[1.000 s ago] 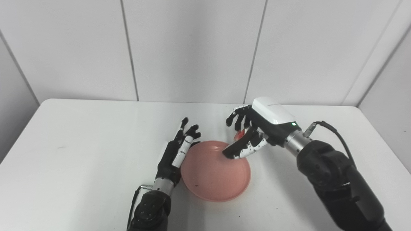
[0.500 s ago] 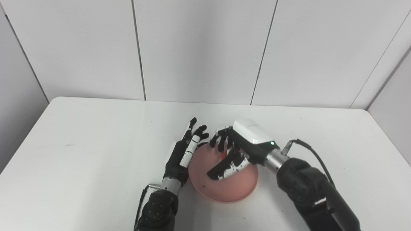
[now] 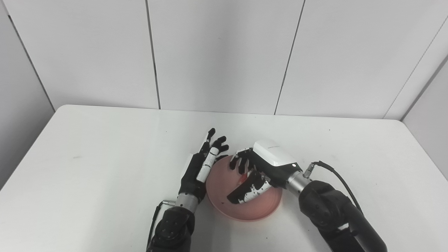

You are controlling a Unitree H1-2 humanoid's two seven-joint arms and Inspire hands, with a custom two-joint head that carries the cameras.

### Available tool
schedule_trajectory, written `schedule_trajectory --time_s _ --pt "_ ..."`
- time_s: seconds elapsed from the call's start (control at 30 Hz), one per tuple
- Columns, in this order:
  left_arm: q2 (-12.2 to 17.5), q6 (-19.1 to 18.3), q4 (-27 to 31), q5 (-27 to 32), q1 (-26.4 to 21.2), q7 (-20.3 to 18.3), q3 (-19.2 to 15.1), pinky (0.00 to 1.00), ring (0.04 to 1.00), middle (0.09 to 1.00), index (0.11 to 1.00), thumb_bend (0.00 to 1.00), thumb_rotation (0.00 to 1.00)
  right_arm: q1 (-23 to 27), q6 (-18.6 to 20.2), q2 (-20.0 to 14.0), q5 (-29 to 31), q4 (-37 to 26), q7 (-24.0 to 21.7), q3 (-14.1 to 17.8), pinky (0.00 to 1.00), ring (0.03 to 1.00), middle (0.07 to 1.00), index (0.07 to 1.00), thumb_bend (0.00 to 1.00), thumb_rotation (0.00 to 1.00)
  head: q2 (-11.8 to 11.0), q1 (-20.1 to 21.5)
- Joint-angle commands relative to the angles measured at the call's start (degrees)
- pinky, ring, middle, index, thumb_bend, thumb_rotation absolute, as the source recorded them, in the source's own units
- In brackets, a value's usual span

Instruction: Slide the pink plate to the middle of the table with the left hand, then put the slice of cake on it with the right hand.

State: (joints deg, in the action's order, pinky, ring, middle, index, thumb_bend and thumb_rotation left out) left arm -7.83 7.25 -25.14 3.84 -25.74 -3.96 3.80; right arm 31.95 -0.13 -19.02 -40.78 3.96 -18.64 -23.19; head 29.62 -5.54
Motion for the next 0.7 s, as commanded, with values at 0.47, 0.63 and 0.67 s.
schedule_trajectory --time_s 0.47,0.63,0.67 --pt "0.8 -2.1 0.0 0.0 2.9 -0.7 0.1 0.74 0.832 0.894 1.000 0.66 0.85 1.3 -5.3 -2.5 -0.1 -0.8 0.4 -0.1 0.58 0.660 0.715 0.681 0.96 0.56 0.2 0.5" --pt "1.2 -2.3 0.7 0.2 3.4 -0.7 0.0 0.74 0.841 0.901 1.000 0.65 0.83 0.7 -5.6 -2.3 0.9 -0.7 1.2 0.3 0.62 0.705 0.749 0.714 0.99 0.53 0.4 0.7" --pt "1.2 -2.4 0.9 0.1 3.4 -0.6 -0.1 0.74 0.842 0.901 1.000 0.65 0.83 0.6 -6.0 -2.2 1.2 -0.6 1.6 0.4 0.62 0.705 0.749 0.719 0.99 0.55 0.4 0.7"
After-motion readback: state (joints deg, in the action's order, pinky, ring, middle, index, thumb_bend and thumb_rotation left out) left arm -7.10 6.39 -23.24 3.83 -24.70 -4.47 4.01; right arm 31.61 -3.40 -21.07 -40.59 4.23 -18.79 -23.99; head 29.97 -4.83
